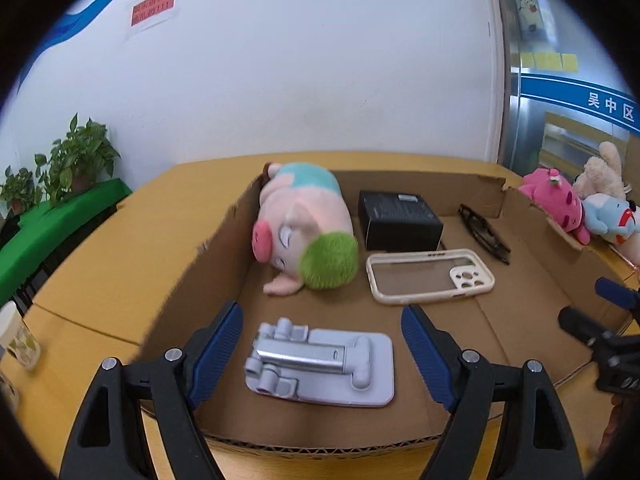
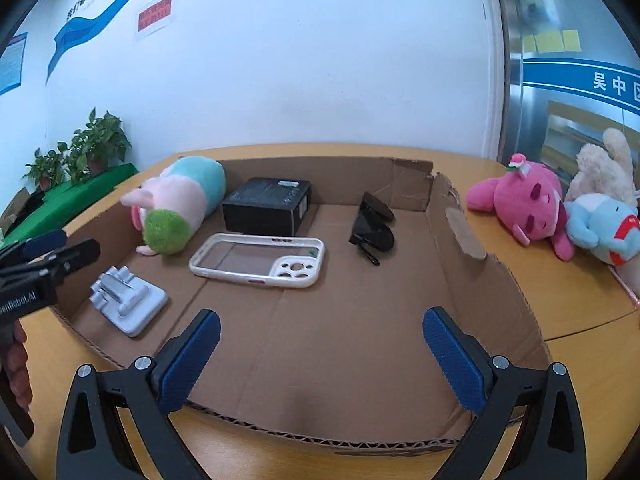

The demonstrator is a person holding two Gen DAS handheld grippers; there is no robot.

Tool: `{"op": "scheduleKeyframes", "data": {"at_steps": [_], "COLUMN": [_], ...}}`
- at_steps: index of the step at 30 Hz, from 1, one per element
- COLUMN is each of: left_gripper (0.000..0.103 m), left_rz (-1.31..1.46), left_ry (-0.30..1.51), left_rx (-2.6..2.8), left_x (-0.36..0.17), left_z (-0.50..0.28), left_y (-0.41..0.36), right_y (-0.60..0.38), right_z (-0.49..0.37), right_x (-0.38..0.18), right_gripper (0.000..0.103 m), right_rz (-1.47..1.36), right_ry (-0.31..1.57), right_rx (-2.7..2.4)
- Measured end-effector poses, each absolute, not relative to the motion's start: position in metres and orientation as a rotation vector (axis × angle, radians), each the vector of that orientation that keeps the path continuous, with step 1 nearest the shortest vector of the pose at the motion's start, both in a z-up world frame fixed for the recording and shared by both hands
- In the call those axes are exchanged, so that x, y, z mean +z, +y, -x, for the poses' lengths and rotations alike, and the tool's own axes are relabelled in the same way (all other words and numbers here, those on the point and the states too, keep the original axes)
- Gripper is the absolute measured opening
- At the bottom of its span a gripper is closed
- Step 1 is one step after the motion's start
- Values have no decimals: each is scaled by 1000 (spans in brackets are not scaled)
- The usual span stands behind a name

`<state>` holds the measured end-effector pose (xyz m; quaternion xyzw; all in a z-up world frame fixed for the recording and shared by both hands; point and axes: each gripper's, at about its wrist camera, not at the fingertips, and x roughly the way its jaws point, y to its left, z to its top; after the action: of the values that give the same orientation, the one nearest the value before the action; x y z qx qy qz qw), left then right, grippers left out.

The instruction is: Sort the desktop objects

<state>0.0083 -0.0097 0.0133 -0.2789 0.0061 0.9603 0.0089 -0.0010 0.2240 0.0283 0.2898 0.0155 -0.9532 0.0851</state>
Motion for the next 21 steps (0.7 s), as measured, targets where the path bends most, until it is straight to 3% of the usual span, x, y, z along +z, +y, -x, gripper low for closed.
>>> {"op": "scheduleKeyframes", "data": {"at_steps": [5,21], "left_gripper": [83,92], "left_rz": [771,852], "left_ry": [72,71], "left_rx": [3045,3037], "left_x": [2,-6], "left_z": [-16,-10], "left_y": [-3,-2], "right_y": [228,220], "right_z": [-7,-4], "right_x": [23,21], "right_gripper": [103,103], "right_rz": [-803,-842], "right_ry": [22,32], "right_rx": [-2890,-2879]}}
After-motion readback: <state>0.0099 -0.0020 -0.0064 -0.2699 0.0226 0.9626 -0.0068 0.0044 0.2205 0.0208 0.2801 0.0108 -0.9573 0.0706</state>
